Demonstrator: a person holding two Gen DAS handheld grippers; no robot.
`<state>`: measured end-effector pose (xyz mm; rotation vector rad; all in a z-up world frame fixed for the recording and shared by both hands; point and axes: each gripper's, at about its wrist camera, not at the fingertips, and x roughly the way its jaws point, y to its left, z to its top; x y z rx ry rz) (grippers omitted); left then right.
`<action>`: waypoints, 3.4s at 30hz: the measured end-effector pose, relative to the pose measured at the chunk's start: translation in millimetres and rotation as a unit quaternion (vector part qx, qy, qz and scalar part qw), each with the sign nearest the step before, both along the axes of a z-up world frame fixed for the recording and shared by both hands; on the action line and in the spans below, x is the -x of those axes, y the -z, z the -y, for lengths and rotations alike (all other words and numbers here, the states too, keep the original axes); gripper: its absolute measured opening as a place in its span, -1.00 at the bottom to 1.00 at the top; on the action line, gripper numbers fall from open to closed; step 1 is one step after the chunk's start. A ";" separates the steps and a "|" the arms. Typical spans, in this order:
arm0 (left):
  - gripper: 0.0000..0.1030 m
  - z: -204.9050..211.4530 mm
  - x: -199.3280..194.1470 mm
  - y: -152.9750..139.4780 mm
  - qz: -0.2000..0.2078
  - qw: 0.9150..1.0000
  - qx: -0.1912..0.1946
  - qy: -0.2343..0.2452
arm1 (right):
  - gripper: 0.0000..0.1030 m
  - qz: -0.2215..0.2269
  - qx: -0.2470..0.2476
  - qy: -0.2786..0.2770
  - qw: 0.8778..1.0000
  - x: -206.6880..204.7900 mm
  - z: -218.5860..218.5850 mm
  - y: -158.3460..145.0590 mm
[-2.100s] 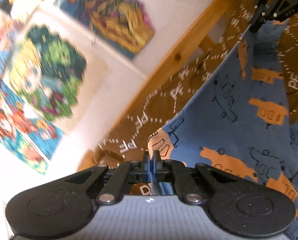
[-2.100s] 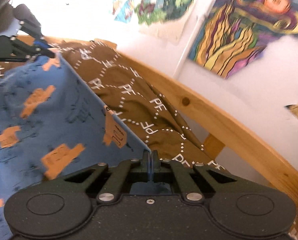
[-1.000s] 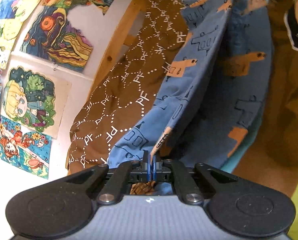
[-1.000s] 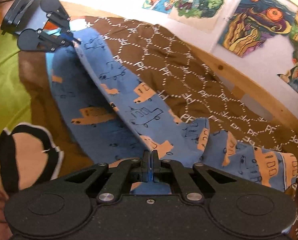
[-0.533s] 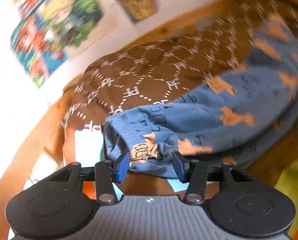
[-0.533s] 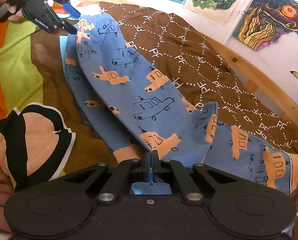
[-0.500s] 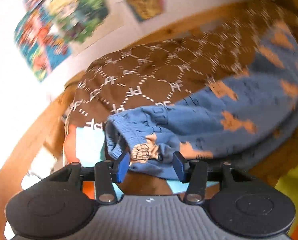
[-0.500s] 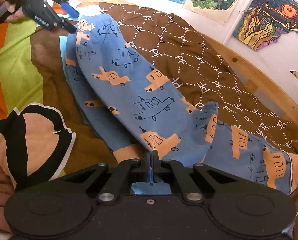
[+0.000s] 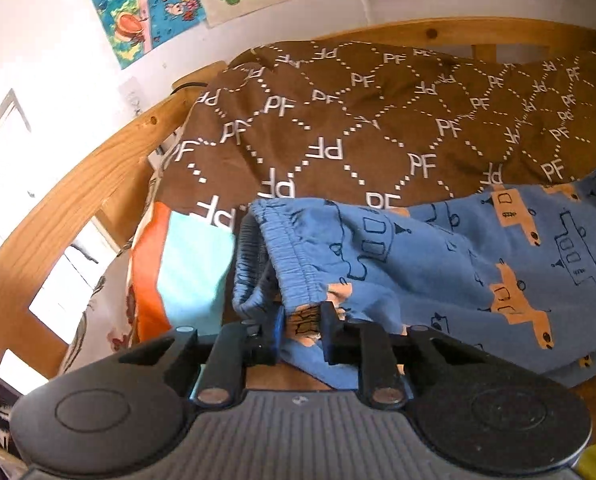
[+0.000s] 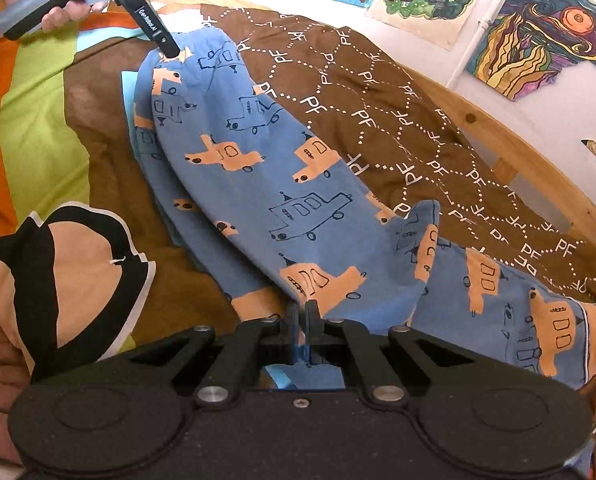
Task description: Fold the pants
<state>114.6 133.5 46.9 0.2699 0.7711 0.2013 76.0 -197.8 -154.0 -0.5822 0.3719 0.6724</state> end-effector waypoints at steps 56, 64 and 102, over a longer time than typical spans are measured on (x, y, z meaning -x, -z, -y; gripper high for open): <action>0.12 12.5 13.6 7.5 -0.032 0.996 -0.078 0.001 | -1.00 0.020 0.085 -0.042 0.995 15.3 -16.6 5.8; 0.82 77.6 41.5 -6.1 0.062 0.990 -0.068 0.110 | 0.17 0.001 0.029 0.037 0.999 23.4 12.9 -16.8; 0.48 268.0 29.3 75.3 0.066 0.871 -0.039 0.485 | 0.71 -0.183 -0.266 0.248 0.913 -113.0 197.1 -69.1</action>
